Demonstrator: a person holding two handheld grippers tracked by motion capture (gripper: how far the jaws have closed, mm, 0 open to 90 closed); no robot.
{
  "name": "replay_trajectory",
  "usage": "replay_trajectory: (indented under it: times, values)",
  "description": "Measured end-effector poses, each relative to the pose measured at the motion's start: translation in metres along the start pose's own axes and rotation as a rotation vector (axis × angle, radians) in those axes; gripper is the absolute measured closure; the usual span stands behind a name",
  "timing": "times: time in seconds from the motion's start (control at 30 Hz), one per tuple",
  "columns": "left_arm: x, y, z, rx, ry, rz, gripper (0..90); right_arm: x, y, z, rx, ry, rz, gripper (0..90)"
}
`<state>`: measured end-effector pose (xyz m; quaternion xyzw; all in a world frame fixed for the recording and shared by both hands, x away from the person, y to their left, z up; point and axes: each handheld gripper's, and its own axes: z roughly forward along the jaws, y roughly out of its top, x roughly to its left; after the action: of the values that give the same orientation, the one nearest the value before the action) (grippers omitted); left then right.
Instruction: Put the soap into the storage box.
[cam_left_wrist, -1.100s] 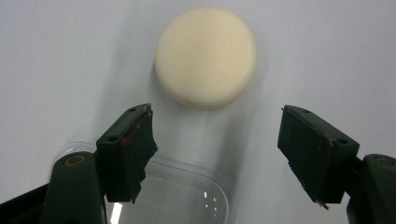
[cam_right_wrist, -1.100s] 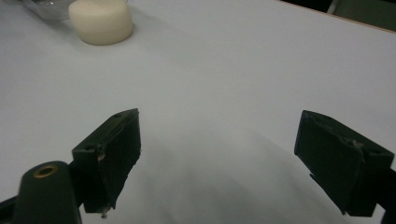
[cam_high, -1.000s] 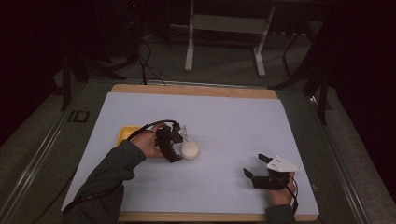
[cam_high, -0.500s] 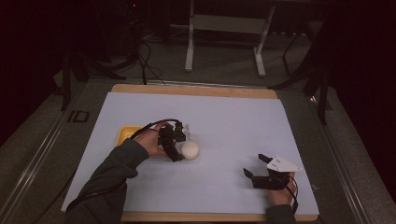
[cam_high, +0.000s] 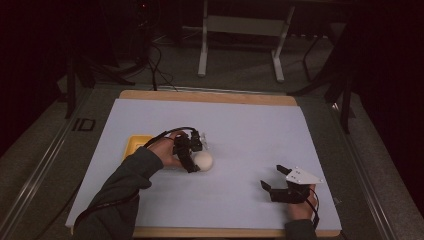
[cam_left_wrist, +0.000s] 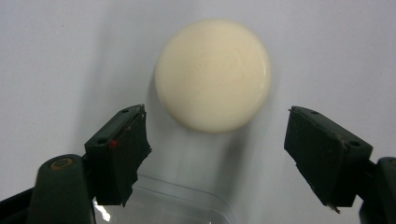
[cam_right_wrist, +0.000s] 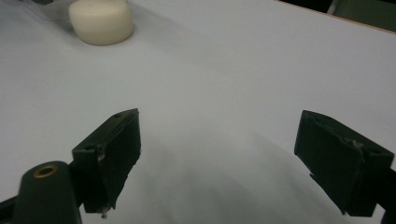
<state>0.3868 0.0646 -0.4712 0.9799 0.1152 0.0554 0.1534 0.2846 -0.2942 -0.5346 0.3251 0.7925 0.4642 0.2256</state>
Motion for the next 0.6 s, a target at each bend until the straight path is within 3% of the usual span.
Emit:
replay_trajectory:
  times: [0.6]
  values:
    - [0.003,0.012,0.011,0.034,-0.016,0.007,19.7,0.001,0.0,0.0,0.005,-0.003,-0.005,14.5]
